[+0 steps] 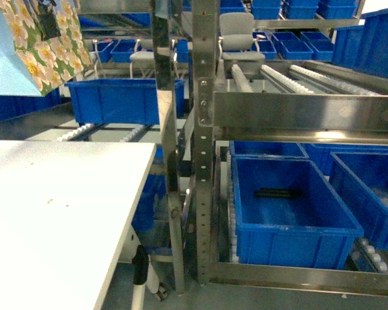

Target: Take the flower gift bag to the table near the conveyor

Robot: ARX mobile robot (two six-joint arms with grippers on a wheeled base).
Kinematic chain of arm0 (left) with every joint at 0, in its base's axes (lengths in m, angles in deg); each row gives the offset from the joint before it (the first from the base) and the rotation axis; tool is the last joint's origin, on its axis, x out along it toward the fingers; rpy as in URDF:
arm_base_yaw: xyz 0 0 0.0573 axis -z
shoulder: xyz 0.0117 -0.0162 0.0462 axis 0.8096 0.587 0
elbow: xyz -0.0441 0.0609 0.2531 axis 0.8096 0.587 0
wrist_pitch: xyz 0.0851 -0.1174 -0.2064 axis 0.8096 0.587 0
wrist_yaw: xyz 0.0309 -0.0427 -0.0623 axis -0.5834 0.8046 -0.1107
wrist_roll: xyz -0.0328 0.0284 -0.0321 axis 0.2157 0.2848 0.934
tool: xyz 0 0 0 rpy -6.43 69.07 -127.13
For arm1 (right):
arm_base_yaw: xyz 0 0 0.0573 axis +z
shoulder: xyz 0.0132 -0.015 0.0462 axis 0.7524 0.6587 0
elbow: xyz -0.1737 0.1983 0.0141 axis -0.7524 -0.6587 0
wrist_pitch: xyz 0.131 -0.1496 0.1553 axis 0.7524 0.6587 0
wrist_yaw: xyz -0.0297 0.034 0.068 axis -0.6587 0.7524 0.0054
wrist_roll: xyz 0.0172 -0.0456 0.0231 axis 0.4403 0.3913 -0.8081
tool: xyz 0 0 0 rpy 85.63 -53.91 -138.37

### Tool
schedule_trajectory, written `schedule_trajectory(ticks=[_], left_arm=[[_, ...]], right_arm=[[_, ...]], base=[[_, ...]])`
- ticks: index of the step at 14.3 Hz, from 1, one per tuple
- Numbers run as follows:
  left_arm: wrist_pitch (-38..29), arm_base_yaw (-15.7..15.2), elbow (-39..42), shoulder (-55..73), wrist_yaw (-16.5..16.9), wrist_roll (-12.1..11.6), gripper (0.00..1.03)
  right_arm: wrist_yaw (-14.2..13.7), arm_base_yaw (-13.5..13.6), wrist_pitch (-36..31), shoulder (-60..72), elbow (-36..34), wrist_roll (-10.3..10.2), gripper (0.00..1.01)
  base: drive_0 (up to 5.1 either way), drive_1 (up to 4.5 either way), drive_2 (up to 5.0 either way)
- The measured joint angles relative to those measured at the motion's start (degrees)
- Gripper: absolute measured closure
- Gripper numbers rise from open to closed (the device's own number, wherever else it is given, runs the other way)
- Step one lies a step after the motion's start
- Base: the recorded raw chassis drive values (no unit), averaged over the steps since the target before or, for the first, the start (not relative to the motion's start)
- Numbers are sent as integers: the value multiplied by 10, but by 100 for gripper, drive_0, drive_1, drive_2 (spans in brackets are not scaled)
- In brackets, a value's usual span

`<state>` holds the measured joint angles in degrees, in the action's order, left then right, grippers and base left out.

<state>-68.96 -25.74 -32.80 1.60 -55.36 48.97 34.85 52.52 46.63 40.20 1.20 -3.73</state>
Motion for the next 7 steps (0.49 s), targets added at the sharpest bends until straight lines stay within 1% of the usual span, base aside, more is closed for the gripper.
schedule_trajectory(ticks=[7], left_arm=[[0,0,0,0,0,0,101]], right_arm=[[0,0,0,1,0,0,99]], base=[[-491,251,251]])
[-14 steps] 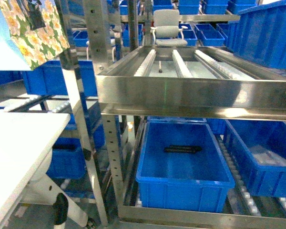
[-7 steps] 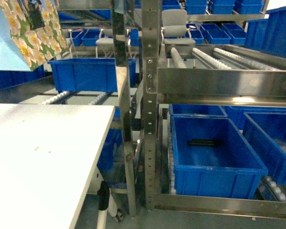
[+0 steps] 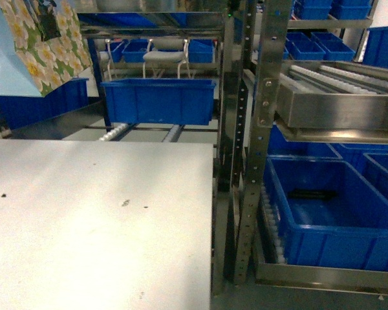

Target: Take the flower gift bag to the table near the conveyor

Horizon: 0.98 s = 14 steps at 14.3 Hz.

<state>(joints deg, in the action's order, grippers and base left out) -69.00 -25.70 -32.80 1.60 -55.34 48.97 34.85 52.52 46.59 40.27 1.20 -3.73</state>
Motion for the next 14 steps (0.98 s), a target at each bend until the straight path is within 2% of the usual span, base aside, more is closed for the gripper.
schedule_trajectory(ticks=[14], left_arm=[[1,-1,0,0,0,0,101]], right_arm=[[0,0,0,1,0,0,99]], base=[[-494,246,246]])
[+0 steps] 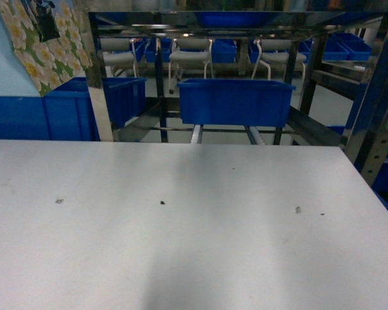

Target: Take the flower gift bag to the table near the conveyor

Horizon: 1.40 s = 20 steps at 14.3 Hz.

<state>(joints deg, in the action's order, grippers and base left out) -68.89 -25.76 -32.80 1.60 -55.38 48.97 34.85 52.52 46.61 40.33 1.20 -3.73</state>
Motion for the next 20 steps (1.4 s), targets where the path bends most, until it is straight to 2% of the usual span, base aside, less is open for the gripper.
schedule_trajectory(ticks=[13,14,20], left_arm=[[-1,0,0,0,0,0,101],[1,-8,0,0,-5,0,101],[0,0,0,0,2,0,101]], right_arm=[[0,0,1,0,0,0,99],[7,1,-2,-1,0,0,99],[2,0,0,-1,0,2,99]], base=[[-477,327,174],[-477,353,147],[0,0,0]])
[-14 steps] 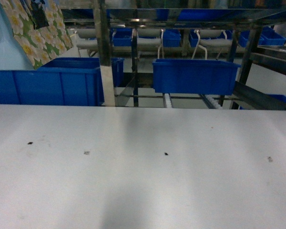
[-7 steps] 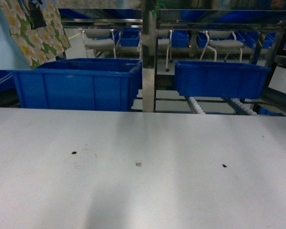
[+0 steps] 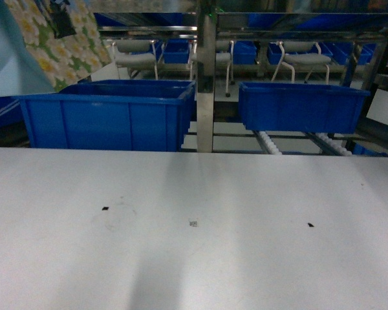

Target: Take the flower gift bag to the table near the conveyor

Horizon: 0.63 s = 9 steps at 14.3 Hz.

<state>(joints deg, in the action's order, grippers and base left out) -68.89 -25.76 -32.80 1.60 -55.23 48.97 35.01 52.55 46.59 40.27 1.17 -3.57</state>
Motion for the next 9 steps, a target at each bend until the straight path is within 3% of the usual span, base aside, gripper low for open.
schedule_trajectory(ticks=[1,9], left_arm=[[0,0,0,0,-1,0,101],[0,1,0,0,-2,-2,101]], right_arm=[[0,0,0,0,0,0,99],[-2,0,0,-1,0,3,99]], base=[[0,0,0],[-497,249,249]])
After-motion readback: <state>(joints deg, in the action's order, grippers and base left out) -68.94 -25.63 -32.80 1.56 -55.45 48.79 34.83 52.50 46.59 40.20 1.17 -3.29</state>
